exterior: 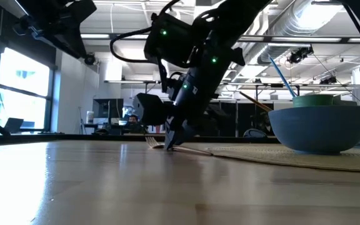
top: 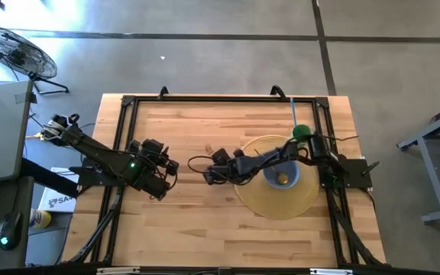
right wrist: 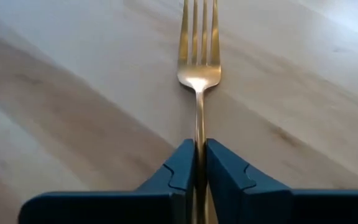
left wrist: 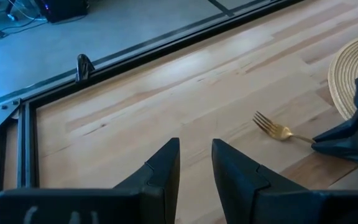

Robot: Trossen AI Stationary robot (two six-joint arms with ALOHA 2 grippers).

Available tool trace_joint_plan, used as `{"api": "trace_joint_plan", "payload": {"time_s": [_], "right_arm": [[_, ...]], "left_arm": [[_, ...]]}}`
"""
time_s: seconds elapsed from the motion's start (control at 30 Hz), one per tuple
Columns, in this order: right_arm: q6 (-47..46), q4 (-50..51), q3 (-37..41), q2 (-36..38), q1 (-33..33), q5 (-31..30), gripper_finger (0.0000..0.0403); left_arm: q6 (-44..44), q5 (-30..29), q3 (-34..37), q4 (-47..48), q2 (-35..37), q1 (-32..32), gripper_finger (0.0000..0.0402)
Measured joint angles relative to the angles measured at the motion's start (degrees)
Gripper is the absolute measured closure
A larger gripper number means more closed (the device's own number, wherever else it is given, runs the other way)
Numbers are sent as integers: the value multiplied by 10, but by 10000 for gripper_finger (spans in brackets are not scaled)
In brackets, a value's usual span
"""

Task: Pick & Place Utensil
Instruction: Put the fork into the blue bowl

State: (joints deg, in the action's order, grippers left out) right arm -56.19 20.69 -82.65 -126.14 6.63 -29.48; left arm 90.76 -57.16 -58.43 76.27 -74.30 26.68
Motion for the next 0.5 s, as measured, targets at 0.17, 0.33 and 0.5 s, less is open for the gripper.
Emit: {"api": "trace_joint_plan", "payload": {"time_s": [0.17,0.33,0.5], "right_arm": [[27,-30,0,0,15,20,386],[72,-60,0,-1,28,43,380],[134,-99,1,-3,38,44,382]], "left_arm": [[0,3,0,2,0,0,312],[0,3,0,4,0,0,312],[-4,3,0,5,0,0,312]]}}
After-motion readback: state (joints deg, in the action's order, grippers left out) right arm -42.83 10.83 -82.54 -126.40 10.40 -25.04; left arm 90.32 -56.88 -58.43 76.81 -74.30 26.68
